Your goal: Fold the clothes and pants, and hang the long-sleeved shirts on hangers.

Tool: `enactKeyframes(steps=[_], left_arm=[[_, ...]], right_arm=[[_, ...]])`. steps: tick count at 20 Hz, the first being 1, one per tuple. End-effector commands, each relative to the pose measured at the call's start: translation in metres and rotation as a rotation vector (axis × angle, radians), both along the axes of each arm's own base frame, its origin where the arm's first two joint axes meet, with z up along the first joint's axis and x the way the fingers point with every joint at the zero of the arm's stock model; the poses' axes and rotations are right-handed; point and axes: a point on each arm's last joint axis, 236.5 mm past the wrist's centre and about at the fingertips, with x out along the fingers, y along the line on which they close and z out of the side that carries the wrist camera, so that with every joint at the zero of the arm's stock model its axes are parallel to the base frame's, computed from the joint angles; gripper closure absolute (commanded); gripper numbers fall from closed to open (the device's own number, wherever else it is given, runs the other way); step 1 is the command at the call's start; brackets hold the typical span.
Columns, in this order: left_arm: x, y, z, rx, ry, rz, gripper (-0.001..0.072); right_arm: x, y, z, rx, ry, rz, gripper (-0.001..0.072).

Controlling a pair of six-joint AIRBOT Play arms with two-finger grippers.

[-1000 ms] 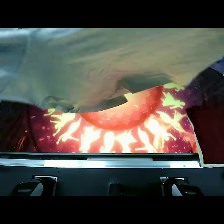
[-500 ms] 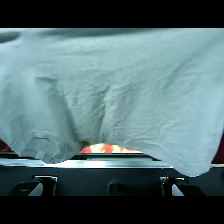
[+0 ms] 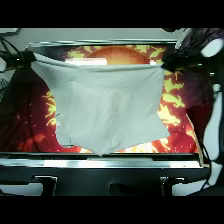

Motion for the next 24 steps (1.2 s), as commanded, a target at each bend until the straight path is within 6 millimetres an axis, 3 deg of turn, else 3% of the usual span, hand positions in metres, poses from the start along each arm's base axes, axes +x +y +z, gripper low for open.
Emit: enactKeyframes(steps=[1,3,5,6,8,9,10,11,14,16,17,20,22,24], left_arm=[[0.03,-0.005,-0.086,-0.11,0.074,0.048,0.0691],[0.023,-0.014,-0.12,-0.174,0.167,0.055,0.069],[0.011,-0.022,-0.14,-0.219,0.253,0.058,0.0682],[0.003,-0.024,-0.144,-0.233,0.29,0.061,0.0609],[-0.014,-0.019,-0.14,-0.257,0.355,0.074,0.0235],[-0.023,-0.014,-0.131,-0.27,0.373,0.085,0.009],[-0.034,-0.006,-0.117,-0.296,0.383,0.101,0.0086],[-0.045,0.002,-0.104,-0.315,0.393,0.109,0.0087],[-0.097,0.035,-0.083,-0.295,0.465,0.12,0.0096],[-0.133,0.049,-0.084,-0.287,0.502,0.147,0.0101],[-0.153,0.054,-0.09,-0.278,0.527,0.169,0.0101],[-0.197,0.049,-0.114,-0.275,0.615,0.189,0.0101],[-0.217,0.041,-0.132,-0.287,0.678,0.186,0.0101],[-0.226,0.037,-0.146,-0.297,0.719,0.185,0.0101]], right_arm=[[0.041,0.014,-0.088,0.053,0.067,-0.073,0.0679],[0.043,0.021,-0.112,0.078,0.11,-0.095,0.0678],[0.039,0.026,-0.123,0.091,0.143,-0.088,0.0669],[0.036,0.028,-0.124,0.095,0.158,-0.082,0.0622],[0.026,0.032,-0.119,0.111,0.192,-0.064,0.0475],[0.02,0.029,-0.113,0.11,0.205,-0.055,0.0401],[0.012,0.023,-0.102,0.098,0.21,-0.035,0.0292],[0.004,0.013,-0.089,0.067,0.195,0.009,0.0236],[-0.04,-0.04,-0.055,-0.132,0.188,0.201,0.0231],[-0.059,-0.077,-0.035,-0.045,0.191,0.135,0.0232],[-0.071,-0.097,-0.035,-0.026,0.205,0.103,0.023],[-0.129,-0.143,-0.069,0.05,0.358,-0.016,0.0228],[-0.174,-0.15,-0.103,0.125,0.49,-0.055,0.0215],[-0.207,-0.144,-0.133,0.186,0.593,-0.057,0.0215]])
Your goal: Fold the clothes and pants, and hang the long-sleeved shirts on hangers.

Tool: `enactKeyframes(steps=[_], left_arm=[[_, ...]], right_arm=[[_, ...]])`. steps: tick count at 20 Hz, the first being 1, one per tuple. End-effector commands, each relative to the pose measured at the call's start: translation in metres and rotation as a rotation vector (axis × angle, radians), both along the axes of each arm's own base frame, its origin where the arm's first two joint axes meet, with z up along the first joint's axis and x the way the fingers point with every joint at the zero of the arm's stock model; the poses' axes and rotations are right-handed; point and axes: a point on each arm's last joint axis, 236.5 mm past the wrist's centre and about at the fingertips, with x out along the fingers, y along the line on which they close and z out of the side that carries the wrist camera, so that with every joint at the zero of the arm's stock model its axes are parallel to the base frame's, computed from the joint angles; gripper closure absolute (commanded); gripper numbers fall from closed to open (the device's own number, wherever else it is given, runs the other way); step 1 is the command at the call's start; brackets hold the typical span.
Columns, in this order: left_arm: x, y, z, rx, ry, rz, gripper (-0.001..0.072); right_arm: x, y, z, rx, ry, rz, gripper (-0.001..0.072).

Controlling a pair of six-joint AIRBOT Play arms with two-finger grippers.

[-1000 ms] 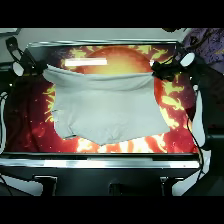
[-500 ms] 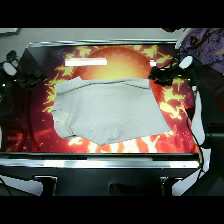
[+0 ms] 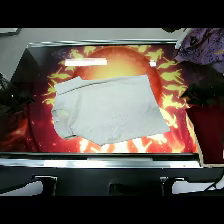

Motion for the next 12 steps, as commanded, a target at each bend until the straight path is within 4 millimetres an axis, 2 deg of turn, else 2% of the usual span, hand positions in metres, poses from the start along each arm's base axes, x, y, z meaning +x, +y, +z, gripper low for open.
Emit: enactKeyframes(steps=[1,7,9,12], left_arm=[[-0.03,-0.006,-0.023,-0.017,0.084,-0.004,0.01],[-0.031,-0.007,-0.024,-0.019,0.088,-0.004,0.01],[-0.031,-0.007,-0.024,-0.02,0.088,-0.004,0.01],[-0.031,-0.006,-0.024,-0.019,0.088,-0.003,0.01]], right_arm=[[-0.066,0.004,-0.044,0.099,0.178,-0.019,0.0216],[-0.097,0.031,-0.096,0.172,0.247,-0.035,0.0216],[-0.098,0.043,-0.103,0.217,0.229,-0.045,0.0217],[-0.094,0.05,-0.109,0.243,0.198,-0.067,0.0217]])
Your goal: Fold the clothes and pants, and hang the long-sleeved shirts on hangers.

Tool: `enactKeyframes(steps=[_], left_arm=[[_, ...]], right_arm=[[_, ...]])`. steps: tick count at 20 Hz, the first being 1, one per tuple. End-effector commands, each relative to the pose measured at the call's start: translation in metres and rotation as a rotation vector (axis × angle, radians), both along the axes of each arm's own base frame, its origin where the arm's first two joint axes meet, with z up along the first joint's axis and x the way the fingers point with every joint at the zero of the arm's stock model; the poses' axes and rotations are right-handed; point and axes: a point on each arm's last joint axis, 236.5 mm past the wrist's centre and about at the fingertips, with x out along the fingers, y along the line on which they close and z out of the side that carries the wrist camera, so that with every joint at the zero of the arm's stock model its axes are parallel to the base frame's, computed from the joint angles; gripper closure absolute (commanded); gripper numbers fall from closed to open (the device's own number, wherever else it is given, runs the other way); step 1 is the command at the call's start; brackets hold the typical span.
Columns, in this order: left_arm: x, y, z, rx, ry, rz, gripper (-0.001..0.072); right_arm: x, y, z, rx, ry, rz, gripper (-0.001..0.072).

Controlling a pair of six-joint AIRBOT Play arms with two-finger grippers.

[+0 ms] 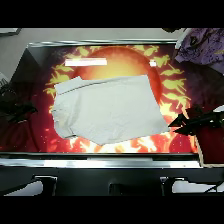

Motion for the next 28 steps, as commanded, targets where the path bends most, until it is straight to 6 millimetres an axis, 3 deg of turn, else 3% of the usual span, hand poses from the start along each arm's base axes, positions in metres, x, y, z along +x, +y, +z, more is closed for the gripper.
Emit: enactKeyframes(steps=[1,6,9,10,13,16,19,22,28], left_arm=[[-0.001,0.0,0.0,0.0,0.003,0.001,0.01],[-0.002,-0.013,0.001,-0.07,0.01,0.063,0.01],[-0.004,-0.018,0.0,-0.097,0.008,0.043,0.0101],[-0.011,-0.017,-0.004,-0.111,0.017,0.058,0.0101],[-0.044,-0.032,-0.03,-0.225,0.012,0.098,0.011],[-0.077,-0.088,-0.058,-0.418,-0.051,0.048,0.0113],[-0.095,-0.136,-0.079,-0.566,-0.068,0.034,0.0113],[-0.101,-0.156,-0.094,-0.574,-0.071,0.032,0.0113],[-0.08,-0.168,-0.102,-0.535,-0.127,0.041,0.0119]], right_arm=[[0.004,0.01,-0.009,0.035,-0.04,-0.033,0.0219],[0.002,0.022,-0.019,0.089,-0.007,-0.045,0.023],[0.003,0.037,-0.029,0.058,-0.013,0.037,0.0494],[0.005,0.042,-0.03,0.043,-0.028,0.067,0.0684],[0.014,0.043,-0.026,0.011,-0.071,0.071,0.0679],[0.018,0.041,-0.011,-0.006,-0.109,0.073,0.0679],[0.02,0.04,0.005,-0.02,-0.145,0.072,0.0679],[0.023,0.04,0.016,-0.035,-0.17,0.064,0.0679],[0.025,0.039,0.034,-0.055,-0.213,0.059,0.0679]])
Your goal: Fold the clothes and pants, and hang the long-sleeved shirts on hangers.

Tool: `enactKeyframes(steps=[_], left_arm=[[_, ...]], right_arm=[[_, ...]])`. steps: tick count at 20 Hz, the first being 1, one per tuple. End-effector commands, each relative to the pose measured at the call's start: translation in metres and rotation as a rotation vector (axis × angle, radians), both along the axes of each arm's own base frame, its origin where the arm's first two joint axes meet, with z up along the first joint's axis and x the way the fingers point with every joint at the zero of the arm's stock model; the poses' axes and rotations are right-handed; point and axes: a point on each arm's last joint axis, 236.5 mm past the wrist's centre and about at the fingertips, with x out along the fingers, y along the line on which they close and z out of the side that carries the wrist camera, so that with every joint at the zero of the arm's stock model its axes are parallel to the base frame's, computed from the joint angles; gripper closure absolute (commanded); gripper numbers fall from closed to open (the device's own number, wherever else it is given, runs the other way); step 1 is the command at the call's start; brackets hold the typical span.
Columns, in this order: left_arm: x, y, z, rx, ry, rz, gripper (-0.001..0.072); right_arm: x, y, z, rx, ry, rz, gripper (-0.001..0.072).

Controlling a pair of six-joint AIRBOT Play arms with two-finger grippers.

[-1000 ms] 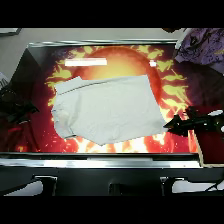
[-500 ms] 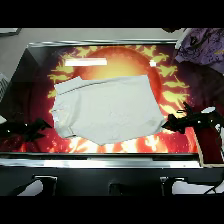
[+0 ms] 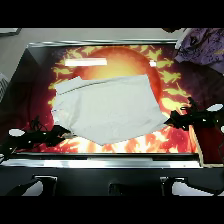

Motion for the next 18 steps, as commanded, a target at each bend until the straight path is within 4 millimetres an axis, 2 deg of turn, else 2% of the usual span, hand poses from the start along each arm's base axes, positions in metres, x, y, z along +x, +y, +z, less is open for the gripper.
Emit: enactKeyframes(steps=[1,2,3,4,6,8,10,11,13,15,16,18], left_arm=[[0.01,-0.005,-0.012,0.021,-0.018,0.031,0.0239],[0.011,-0.007,-0.012,0.013,-0.015,0.037,0.0537],[0.016,-0.008,-0.008,0.004,-0.036,0.039,0.069],[0.023,-0.009,0.0,-0.002,-0.062,0.034,0.0691],[0.048,-0.008,0.03,-0.001,-0.151,0.003,0.0692],[0.081,-0.005,0.082,0.024,-0.286,-0.056,0.0693],[0.113,0.005,0.147,0.091,-0.425,-0.093,0.0694],[0.127,0.014,0.188,0.155,-0.505,-0.108,0.0693],[0.141,0.037,0.276,0.32,-0.658,-0.119,0.0694],[0.134,0.058,0.373,0.49,-0.826,-0.085,0.0694],[0.121,0.066,0.423,0.564,-0.915,-0.052,0.0693],[0.082,0.069,0.499,0.669,-1.065,-0.014,0.0694]], right_arm=[[0.001,0.001,0.013,-0.009,-0.029,-0.002,0.0679],[0.003,0.001,0.018,-0.008,-0.043,-0.005,0.0679],[0.005,0.003,0.026,-0.005,-0.067,-0.011,0.0679],[0.01,0.004,0.034,-0.002,-0.098,-0.022,0.0679],[0.027,0.014,0.064,0.039,-0.226,-0.02,0.068],[0.055,0.034,0.119,0.143,-0.432,-0.002,0.068],[0.082,0.04,0.191,0.213,-0.624,-0.024,0.068],[0.089,0.039,0.229,0.201,-0.718,-0.011,0.068],[0.09,0.039,0.311,0.124,-0.904,0.045,0.068],[0.074,0.041,0.394,-0.006,-1.085,0.09,0.068],[0.058,0.043,0.437,-0.087,-1.18,0.1,0.068],[0.019,0.046,0.508,-0.238,-1.337,0.083,0.068]])
